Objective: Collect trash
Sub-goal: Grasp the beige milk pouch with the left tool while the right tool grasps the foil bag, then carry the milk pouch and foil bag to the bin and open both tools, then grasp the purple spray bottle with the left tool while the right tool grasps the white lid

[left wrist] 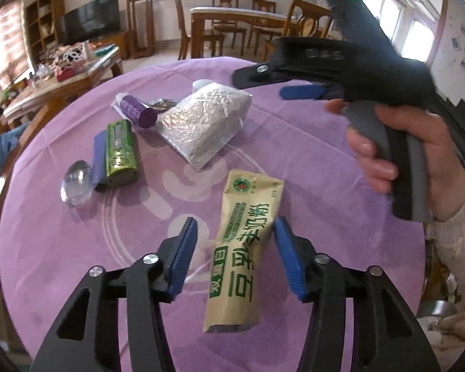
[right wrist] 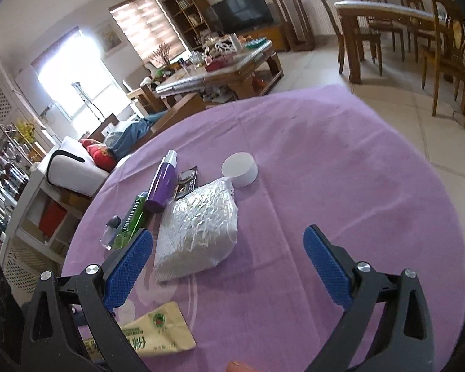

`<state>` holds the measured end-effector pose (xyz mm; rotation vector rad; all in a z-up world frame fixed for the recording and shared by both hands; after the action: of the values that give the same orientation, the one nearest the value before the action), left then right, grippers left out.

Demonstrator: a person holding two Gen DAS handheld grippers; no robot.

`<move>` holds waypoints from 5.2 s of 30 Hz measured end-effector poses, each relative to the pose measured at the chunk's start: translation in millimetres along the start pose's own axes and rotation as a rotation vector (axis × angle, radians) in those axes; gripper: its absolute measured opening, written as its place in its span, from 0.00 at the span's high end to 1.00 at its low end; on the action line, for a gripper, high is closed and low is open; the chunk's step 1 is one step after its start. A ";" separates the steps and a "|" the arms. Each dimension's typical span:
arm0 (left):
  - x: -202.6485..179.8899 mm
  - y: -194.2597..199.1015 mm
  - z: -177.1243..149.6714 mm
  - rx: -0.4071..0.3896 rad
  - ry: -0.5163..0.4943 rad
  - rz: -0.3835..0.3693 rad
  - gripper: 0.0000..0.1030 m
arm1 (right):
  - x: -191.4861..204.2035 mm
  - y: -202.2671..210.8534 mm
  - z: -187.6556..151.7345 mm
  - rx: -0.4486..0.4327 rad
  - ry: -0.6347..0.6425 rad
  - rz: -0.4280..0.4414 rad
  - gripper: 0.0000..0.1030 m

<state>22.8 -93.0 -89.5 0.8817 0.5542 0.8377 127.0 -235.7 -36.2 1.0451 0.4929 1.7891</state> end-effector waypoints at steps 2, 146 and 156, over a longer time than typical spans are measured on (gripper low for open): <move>0.0 -1.0 0.0 -0.010 -0.005 0.013 0.62 | 0.3 -7.5 0.4 0.018 -0.009 0.012 0.16; 131.9 -86.7 139.3 -0.086 0.395 0.013 0.72 | -5.5 -34.3 46.8 -0.007 0.120 -0.177 0.37; 138.3 -65.7 134.3 -0.207 0.451 -0.036 0.75 | 0.9 -59.5 52.7 0.039 0.183 -0.227 0.64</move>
<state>224.2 -63.0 -85.0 0.4902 0.8549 1.0477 202.5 -214.5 -49.4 0.8198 0.7317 1.6838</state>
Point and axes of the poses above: each gripper's, at about its wrist camera, not at the fingertips, and y roughly against the way its jaws point, x to its left, z to its top, the point moved 4 cm from there along -y, roughly the way its jaws point, and after that the axes turned 5 degrees about x, right-handed, at the moved point
